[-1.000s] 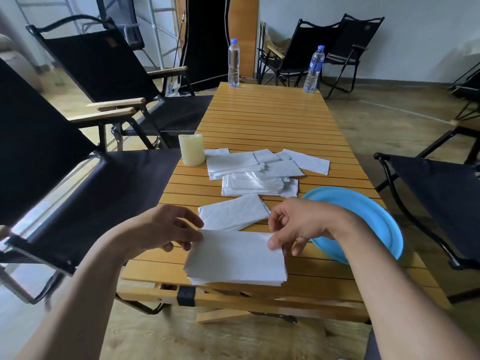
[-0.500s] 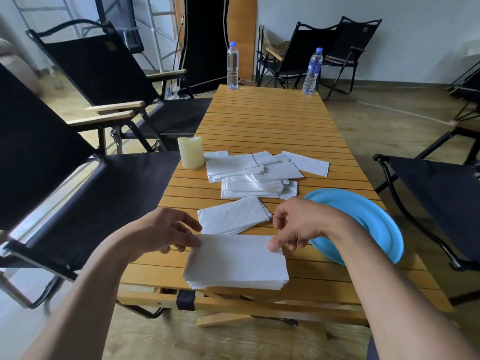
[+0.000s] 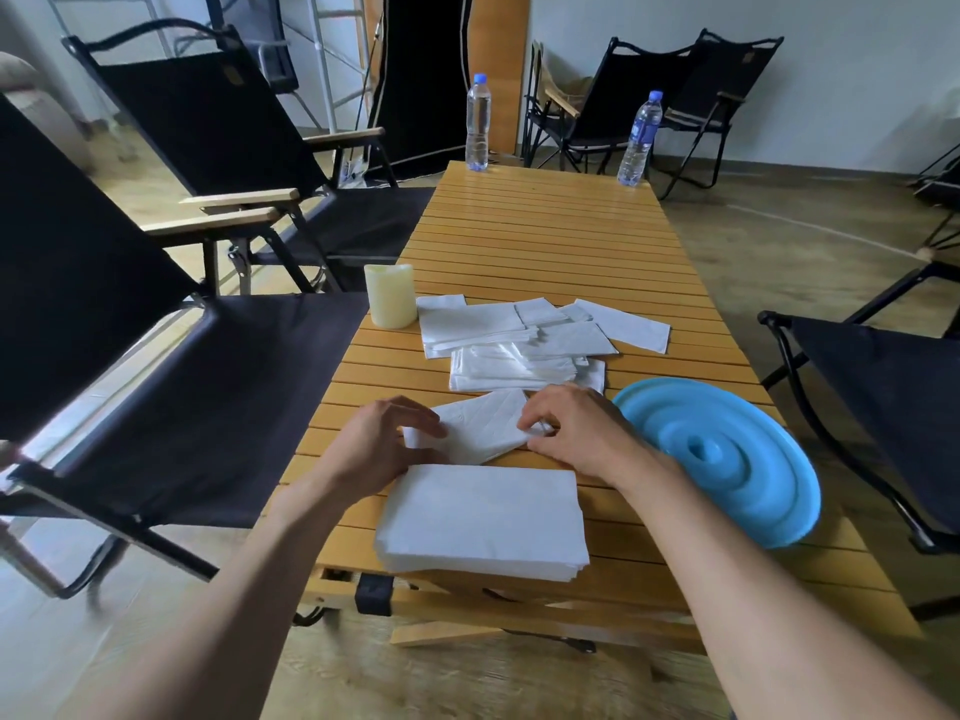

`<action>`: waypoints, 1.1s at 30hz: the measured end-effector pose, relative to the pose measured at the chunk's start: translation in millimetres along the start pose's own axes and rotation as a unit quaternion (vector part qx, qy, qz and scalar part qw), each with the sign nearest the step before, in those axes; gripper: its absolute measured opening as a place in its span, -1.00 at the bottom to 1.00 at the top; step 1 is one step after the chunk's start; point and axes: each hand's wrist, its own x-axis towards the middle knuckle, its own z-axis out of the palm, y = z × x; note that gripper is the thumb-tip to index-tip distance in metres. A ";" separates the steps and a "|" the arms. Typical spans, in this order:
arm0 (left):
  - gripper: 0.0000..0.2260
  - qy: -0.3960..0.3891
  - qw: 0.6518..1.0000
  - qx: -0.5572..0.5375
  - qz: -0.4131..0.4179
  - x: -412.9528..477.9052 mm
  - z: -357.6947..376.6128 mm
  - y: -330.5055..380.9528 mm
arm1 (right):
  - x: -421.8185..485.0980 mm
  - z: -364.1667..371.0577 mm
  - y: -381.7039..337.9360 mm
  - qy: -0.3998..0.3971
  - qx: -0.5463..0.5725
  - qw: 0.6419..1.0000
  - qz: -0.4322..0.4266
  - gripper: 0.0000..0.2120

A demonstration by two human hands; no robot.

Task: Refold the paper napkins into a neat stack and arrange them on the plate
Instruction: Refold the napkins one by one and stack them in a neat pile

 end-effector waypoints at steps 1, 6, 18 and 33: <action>-0.73 0.001 1.000 0.004 0.004 1.2 0.2 -1.1 | 1.1 0.2 0.6 0.003 -0.001 1.000 0.000 -0.84; -0.77 -0.001 1.000 -0.004 0.001 5.5 -0.3 -6.9 | 4.1 -0.2 3.1 0.016 0.024 1.000 0.006 -0.85; -0.82 0.071 0.993 -0.093 0.026 0.2 -23.5 -9.5 | 8.6 -18.0 -3.6 0.058 0.163 0.984 0.038 -0.83; -0.79 0.123 0.977 -0.175 0.013 1.6 -27.2 1.8 | 10.8 -25.1 -8.4 0.136 0.256 0.956 0.045 -0.83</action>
